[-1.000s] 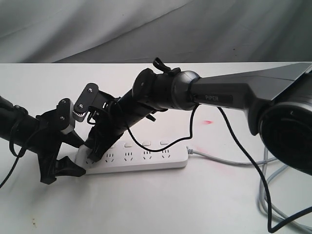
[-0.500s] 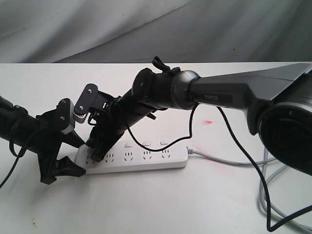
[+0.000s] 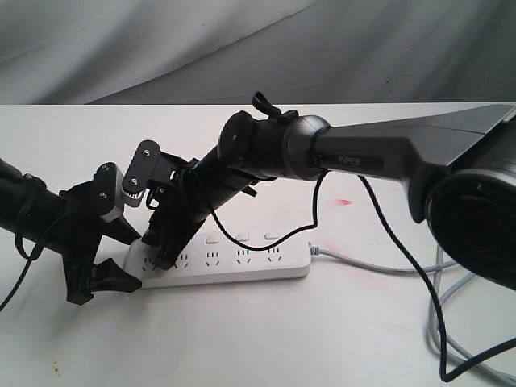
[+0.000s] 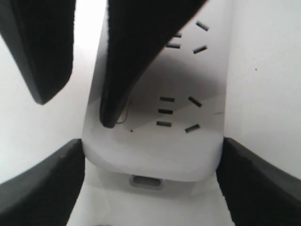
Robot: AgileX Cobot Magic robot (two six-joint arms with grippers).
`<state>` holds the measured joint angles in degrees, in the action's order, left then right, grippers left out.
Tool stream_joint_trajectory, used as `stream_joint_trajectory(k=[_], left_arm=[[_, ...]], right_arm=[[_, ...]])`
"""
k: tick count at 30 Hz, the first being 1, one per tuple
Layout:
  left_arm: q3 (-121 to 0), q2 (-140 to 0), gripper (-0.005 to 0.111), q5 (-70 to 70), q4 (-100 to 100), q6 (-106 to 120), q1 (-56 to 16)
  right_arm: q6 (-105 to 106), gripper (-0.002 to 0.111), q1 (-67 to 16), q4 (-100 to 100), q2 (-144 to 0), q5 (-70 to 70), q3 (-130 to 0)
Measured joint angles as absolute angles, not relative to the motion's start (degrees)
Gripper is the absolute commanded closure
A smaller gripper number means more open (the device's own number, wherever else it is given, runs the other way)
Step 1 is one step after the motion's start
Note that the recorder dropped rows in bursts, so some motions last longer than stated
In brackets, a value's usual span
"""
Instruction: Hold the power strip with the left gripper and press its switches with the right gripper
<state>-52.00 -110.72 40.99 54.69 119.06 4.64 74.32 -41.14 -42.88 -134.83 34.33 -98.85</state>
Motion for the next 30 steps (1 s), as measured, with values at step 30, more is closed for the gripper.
stream_joint_trajectory(k=[30], left_arm=[[-52.0, -110.7, 0.046, 41.0, 54.7, 119.1, 4.6]], right_arm=[[75.5, 0.076, -38.8, -40.0, -129.3, 41.2, -98.3]])
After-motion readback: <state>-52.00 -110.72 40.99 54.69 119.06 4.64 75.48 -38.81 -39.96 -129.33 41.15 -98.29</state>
